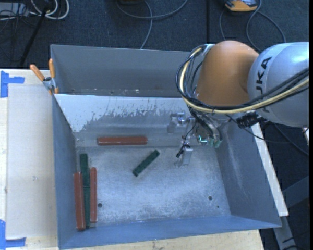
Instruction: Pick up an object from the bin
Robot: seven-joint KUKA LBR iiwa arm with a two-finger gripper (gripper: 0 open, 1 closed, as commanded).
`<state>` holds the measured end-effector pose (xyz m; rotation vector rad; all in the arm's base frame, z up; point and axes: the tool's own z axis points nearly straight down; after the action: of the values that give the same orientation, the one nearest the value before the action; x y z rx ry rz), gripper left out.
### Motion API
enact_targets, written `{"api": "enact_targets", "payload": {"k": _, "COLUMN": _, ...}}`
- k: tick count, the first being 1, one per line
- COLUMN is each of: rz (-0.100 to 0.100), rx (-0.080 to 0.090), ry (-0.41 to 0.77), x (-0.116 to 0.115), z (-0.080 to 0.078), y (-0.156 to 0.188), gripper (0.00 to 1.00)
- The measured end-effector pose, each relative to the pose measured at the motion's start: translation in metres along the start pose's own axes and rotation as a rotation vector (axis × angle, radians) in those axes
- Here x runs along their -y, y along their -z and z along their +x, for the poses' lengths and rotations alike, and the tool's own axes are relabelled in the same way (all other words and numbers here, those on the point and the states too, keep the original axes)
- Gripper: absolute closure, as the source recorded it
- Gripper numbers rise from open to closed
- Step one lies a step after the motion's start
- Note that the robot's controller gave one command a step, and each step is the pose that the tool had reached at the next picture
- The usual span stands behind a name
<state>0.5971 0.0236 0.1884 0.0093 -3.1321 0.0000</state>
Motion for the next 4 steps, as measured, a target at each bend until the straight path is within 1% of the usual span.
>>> {"api": "enact_targets", "payload": {"k": 1, "rz": 0.000, "rx": 0.004, "ry": 0.487, "x": -0.052, "z": -0.008, "y": -0.121, "gripper": 0.00}}
{"api": "enact_targets", "payload": {"k": 2, "rz": 0.001, "rx": 0.010, "ry": 0.438, "x": -0.047, "z": 0.001, "y": -0.087, "gripper": 0.00}}
{"api": "enact_targets", "payload": {"k": 3, "rz": 0.002, "rx": 0.008, "ry": 0.480, "x": -0.036, "z": 0.002, "y": -0.089, "gripper": 0.00}}
{"api": "enact_targets", "payload": {"k": 4, "rz": 0.001, "rx": 0.005, "ry": 0.601, "x": -0.040, "z": 0.007, "y": -0.120, "gripper": 0.00}}
